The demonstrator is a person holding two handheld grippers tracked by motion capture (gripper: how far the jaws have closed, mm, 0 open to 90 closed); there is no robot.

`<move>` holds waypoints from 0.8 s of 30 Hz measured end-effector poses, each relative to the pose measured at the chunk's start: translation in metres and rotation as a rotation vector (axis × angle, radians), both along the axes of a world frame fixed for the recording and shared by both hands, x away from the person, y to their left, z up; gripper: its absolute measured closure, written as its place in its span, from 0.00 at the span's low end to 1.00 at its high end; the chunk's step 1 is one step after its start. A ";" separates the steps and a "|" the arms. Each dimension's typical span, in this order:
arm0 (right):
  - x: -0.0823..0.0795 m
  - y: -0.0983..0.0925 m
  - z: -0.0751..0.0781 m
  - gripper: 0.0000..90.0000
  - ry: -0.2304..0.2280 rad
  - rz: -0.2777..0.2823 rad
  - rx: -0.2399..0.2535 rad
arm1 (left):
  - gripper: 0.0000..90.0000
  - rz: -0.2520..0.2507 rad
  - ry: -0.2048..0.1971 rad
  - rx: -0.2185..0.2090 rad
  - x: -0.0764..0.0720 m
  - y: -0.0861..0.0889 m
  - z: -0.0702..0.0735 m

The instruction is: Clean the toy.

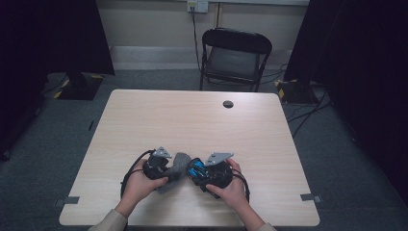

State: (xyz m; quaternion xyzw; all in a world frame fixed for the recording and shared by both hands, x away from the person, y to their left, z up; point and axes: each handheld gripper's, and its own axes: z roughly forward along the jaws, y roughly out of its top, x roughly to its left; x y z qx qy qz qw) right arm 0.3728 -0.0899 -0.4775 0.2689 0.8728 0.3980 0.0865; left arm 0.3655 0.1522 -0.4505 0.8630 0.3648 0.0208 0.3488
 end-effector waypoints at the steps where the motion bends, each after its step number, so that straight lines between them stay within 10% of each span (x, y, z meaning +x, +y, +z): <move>1: 0.001 0.000 -0.001 0.28 0.006 -0.011 -0.006 | 0.79 -0.007 0.010 -0.004 -0.002 0.001 -0.002; 6: 0.004 -0.001 -0.005 0.28 0.026 -0.024 -0.028 | 0.79 -0.018 0.048 0.005 -0.005 0.012 -0.007; 13: 0.004 0.001 -0.011 0.28 0.026 -0.020 -0.072 | 0.78 0.130 -0.018 0.011 0.000 0.030 -0.007; 24: 0.006 0.001 -0.011 0.25 0.054 0.008 -0.105 | 0.78 0.107 -0.015 0.025 -0.001 0.027 -0.015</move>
